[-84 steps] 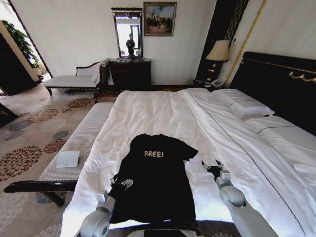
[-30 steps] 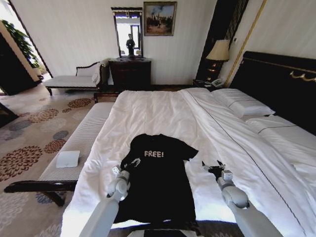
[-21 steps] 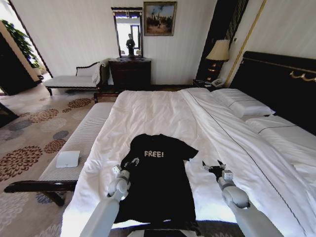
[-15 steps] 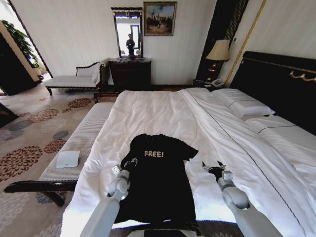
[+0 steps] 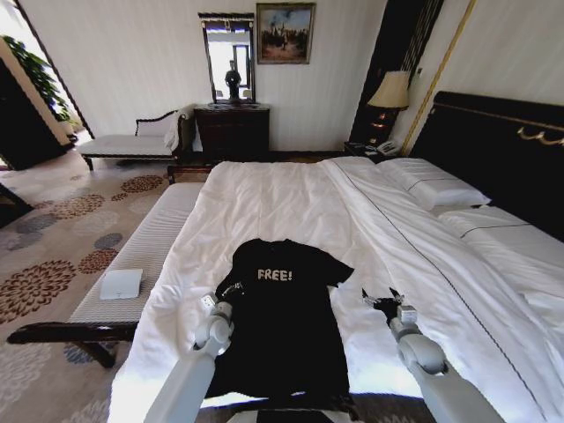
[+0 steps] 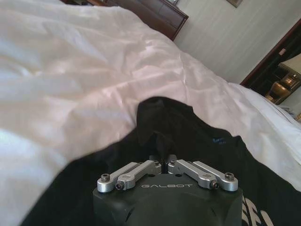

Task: Fold the clothes on the bed.

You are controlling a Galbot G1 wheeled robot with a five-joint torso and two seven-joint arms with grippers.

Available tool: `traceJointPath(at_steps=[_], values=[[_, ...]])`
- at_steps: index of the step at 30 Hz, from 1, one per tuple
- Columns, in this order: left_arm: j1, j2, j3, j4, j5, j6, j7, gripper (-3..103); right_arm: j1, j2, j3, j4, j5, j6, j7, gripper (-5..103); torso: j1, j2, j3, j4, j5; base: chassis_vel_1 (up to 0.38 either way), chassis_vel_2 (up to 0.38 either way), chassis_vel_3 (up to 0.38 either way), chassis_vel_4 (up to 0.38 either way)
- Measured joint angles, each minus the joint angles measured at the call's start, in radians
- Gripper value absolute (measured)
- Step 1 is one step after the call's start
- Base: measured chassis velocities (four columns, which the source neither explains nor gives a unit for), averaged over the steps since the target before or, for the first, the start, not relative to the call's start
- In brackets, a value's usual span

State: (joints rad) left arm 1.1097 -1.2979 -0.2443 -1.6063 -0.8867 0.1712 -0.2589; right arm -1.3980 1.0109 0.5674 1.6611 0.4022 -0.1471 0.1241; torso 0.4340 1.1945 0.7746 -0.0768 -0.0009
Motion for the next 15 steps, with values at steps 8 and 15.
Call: traceJointPath(at_steps=[8, 15], values=[[-0.077, 0.092, -0.028, 0.004, -0.058, 0.014, -0.015, 1, 0.000, 0.013, -0.003, 0.002, -0.004, 0.004, -0.004, 100, 0.000, 0.000, 0.000, 0.0000, -0.0001, 0.000, 0.000, 0.000, 0.000], [-0.134, 0.170, -0.029, 0.024, -0.096, 0.025, -0.016, 1, 0.000, 0.020, -0.005, 0.008, -0.005, 0.006, -0.006, 100, 0.000, 0.000, 0.000, -0.0001, 0.0001, 0.000, 0.000, 0.000, 0.000]])
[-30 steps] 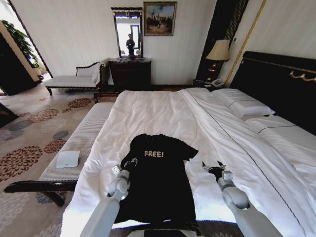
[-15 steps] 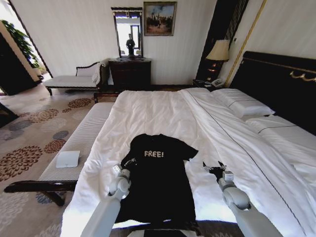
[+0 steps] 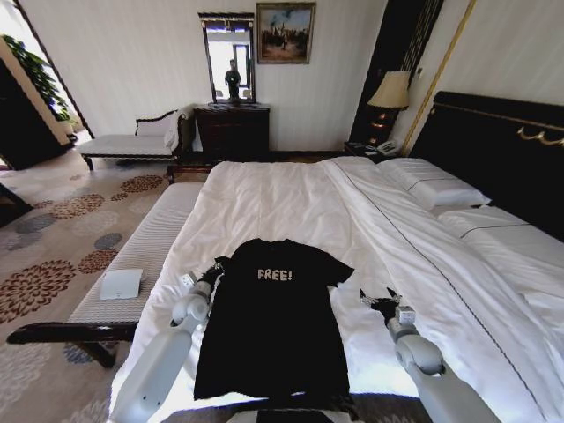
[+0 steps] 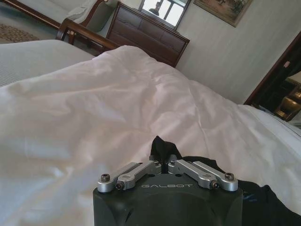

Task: Fold the clothes on the bed.

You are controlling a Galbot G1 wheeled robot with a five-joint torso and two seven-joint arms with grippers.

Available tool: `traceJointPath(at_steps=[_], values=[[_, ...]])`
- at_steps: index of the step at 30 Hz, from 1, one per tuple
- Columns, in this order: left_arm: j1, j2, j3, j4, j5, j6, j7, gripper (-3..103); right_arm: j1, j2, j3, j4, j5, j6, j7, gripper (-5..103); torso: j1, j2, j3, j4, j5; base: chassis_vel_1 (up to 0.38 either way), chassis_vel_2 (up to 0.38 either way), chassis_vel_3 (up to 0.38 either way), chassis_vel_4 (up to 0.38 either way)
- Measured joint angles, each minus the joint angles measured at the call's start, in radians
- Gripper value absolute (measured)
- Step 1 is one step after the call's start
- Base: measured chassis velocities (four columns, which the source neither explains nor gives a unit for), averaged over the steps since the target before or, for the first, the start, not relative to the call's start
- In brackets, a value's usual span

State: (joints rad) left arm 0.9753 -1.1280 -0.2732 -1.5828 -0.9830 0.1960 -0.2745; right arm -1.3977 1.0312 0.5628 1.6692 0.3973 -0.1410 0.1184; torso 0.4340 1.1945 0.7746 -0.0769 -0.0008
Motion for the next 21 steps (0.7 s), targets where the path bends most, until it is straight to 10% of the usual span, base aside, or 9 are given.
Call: traceJointPath(at_steps=[21], values=[[-0.089, -0.005, 0.002, 0.258, 0.172, 0.000, 0.049, 1, -0.022, 0.002, 0.031, 0.031, 0.016, 0.007, -0.014, 100, 0.000, 0.000, 0.000, 0.0002, 0.0000, 0.000, 0.000, 0.000, 0.000]])
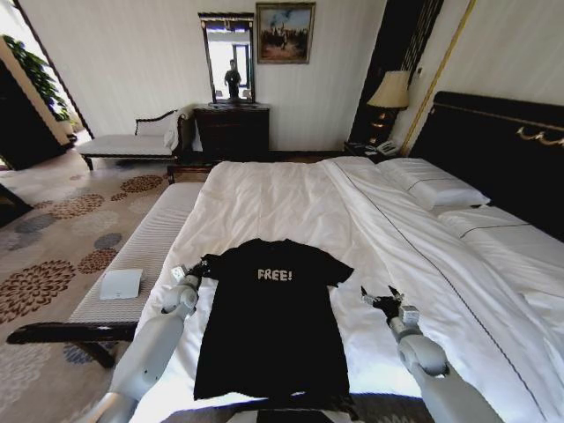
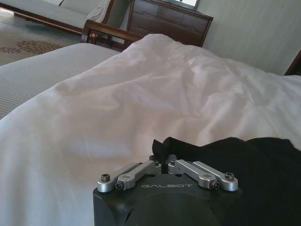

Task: Fold the clothes on the bed.

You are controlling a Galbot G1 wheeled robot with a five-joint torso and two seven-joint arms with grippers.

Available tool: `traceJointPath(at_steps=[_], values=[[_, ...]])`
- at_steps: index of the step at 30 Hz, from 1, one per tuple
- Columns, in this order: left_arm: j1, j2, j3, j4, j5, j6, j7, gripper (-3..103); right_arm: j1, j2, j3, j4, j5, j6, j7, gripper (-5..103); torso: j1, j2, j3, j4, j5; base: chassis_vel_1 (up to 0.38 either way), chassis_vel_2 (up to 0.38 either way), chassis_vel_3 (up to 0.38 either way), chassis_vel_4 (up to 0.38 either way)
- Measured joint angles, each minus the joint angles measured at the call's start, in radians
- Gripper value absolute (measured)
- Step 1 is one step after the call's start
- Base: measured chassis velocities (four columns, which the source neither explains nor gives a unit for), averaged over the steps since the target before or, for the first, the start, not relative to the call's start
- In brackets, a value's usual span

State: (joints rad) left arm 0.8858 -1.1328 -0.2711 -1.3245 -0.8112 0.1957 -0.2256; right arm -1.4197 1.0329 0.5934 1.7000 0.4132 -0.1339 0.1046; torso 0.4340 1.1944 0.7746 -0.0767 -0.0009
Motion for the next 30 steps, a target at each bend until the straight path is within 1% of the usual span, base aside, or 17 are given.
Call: traceJointPath(at_steps=[16, 20, 23, 24, 26, 29, 30], values=[[-0.022, -0.006, -0.005, 0.062, 0.017, -0.009, 0.000, 1, 0.000, 0.006, 0.000, 0.006, 0.000, 0.005, -0.006, 100, 0.000, 0.000, 0.000, -0.0002, 0.0001, 0.000, 0.000, 0.000, 0.000], [-0.030, -0.005, -0.005, 0.065, 0.017, -0.010, -0.001, 1, -0.001, 0.009, -0.001, 0.007, -0.002, 0.006, -0.006, 100, 0.000, 0.000, 0.000, -0.0002, 0.0001, 0.000, 0.000, 0.000, 0.000], [-0.022, 0.003, -0.002, 0.048, 0.016, -0.005, -0.013, 0, 0.000, 0.011, -0.003, 0.007, 0.000, 0.010, -0.009, 100, 0.000, 0.000, 0.000, -0.0003, 0.0001, 0.000, 0.000, 0.000, 0.000], [-0.017, 0.006, 0.000, 0.038, 0.017, -0.001, -0.019, 6, 0.002, 0.010, -0.005, 0.005, 0.004, 0.013, -0.012, 100, 0.000, 0.000, 0.000, -0.0001, 0.0002, 0.000, 0.000, 0.000, 0.000], [-0.010, 0.009, 0.001, 0.028, 0.021, 0.002, -0.027, 6, 0.005, 0.009, -0.007, 0.000, 0.012, 0.016, -0.016, 100, 0.000, 0.000, 0.000, 0.0001, 0.0002, 0.000, 0.000, 0.000, 0.000], [0.017, 0.018, -0.005, -0.004, 0.031, 0.004, -0.041, 22, 0.016, 0.009, -0.016, -0.005, 0.060, 0.017, -0.018, 100, 0.000, 0.000, 0.000, -0.0003, 0.0000, 0.000, 0.000, 0.000, 0.000], [0.017, 0.018, -0.005, -0.004, 0.031, 0.004, -0.041, 22, 0.016, 0.009, -0.016, -0.005, 0.060, 0.017, -0.018, 100, 0.000, 0.000, 0.000, -0.0003, 0.0000, 0.000, 0.000, 0.000, 0.000]])
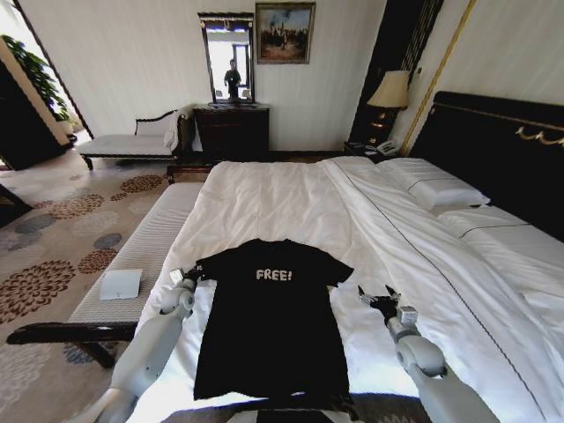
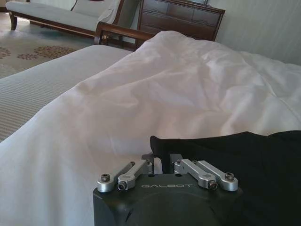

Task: Fold the clothes on the bed.

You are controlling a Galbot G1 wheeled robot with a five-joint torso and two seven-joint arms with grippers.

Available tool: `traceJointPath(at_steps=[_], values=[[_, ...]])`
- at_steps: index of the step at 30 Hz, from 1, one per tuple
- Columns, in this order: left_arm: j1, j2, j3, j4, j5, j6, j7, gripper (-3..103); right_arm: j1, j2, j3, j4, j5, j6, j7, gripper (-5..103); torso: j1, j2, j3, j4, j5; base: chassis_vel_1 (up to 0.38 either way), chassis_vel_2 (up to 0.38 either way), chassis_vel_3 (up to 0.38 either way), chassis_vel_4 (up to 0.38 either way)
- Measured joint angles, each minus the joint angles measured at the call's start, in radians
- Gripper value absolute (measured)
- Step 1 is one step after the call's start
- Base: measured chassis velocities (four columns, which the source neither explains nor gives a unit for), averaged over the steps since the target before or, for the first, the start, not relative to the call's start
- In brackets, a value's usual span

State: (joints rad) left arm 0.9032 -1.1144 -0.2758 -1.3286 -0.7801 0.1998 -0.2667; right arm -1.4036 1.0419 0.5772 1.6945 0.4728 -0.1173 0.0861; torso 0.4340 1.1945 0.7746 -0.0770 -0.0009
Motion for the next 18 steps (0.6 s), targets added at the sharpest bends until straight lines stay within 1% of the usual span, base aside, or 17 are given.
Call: traceJointPath(at_steps=[1, 2, 4, 5, 9, 10, 11, 13, 14, 15, 17, 18], values=[[0.016, 0.008, -0.006, -0.018, 0.006, 0.000, -0.001, 27, 0.005, 0.000, -0.002, -0.001, 0.024, -0.004, 0.000, 100, 0.000, 0.000, 0.000, -0.0001, 0.0001, 0.000, 0.000, 0.000, 0.000], [0.035, 0.017, -0.011, -0.037, 0.016, -0.001, -0.001, 27, 0.012, -0.002, -0.005, -0.002, 0.056, -0.010, 0.000, 100, 0.000, 0.000, 0.000, 0.0000, 0.0004, 0.000, 0.000, 0.000, 0.000], [0.078, 0.041, -0.021, -0.082, 0.047, -0.007, 0.000, 38, 0.025, -0.010, -0.009, -0.006, 0.120, -0.025, -0.003, 100, 0.000, 0.000, 0.000, 0.0004, 0.0001, 0.000, 0.000, 0.000, 0.000], [0.078, 0.041, -0.021, -0.082, 0.047, -0.007, 0.000, 38, 0.025, -0.010, -0.009, -0.006, 0.120, -0.025, -0.003, 100, 0.000, 0.000, 0.000, 0.0004, 0.0001, 0.000, 0.000, 0.000, 0.000], [0.195, 0.078, -0.076, -0.194, 0.105, -0.029, 0.014, 59, 0.076, -0.027, -0.024, -0.028, 0.284, -0.059, -0.015, 100, 0.000, 0.000, 0.000, 0.0000, 0.0001, 0.000, 0.000, 0.000, 0.000], [0.195, 0.078, -0.076, -0.194, 0.105, -0.029, 0.014, 59, 0.076, -0.027, -0.024, -0.028, 0.284, -0.059, -0.015, 100, 0.000, 0.000, 0.000, 0.0000, 0.0001, 0.000, 0.000, 0.000, 0.000], [0.231, 0.081, -0.093, -0.224, 0.116, -0.034, 0.017, 59, 0.095, -0.030, -0.029, -0.036, 0.323, -0.068, -0.015, 100, 0.000, 0.000, 0.000, 0.0000, 0.0003, 0.000, 0.000, 0.000, 0.000], [0.311, 0.083, -0.127, -0.288, 0.128, -0.037, 0.019, 70, 0.134, -0.038, -0.041, -0.051, 0.389, -0.083, -0.016, 100, 0.000, 0.000, 0.000, 0.0005, 0.0001, 0.000, 0.000, 0.000, 0.000], [0.363, 0.080, -0.144, -0.333, 0.129, -0.037, 0.018, 76, 0.157, -0.044, -0.049, -0.061, 0.431, -0.095, -0.020, 100, 0.000, 0.000, 0.000, 0.0004, 0.0003, 0.000, 0.000, 0.000, 0.000], [0.363, 0.080, -0.144, -0.333, 0.129, -0.037, 0.018, 76, 0.157, -0.044, -0.049, -0.061, 0.431, -0.095, -0.020, 100, 0.000, 0.000, 0.000, 0.0004, 0.0003, 0.000, 0.000, 0.000, 0.000], [0.450, 0.069, -0.166, -0.410, 0.138, -0.038, 0.017, 86, 0.202, -0.052, -0.058, -0.087, 0.509, -0.123, -0.025, 100, 0.000, 0.000, 0.000, 0.0004, -0.0001, 0.000, 0.000, 0.000, 0.000], [0.491, 0.061, -0.177, -0.450, 0.146, -0.038, 0.016, 86, 0.221, -0.053, -0.060, -0.101, 0.552, -0.141, -0.026, 100, 0.000, 0.000, 0.000, 0.0004, -0.0001, 0.000, 0.000, 0.000, 0.000]])
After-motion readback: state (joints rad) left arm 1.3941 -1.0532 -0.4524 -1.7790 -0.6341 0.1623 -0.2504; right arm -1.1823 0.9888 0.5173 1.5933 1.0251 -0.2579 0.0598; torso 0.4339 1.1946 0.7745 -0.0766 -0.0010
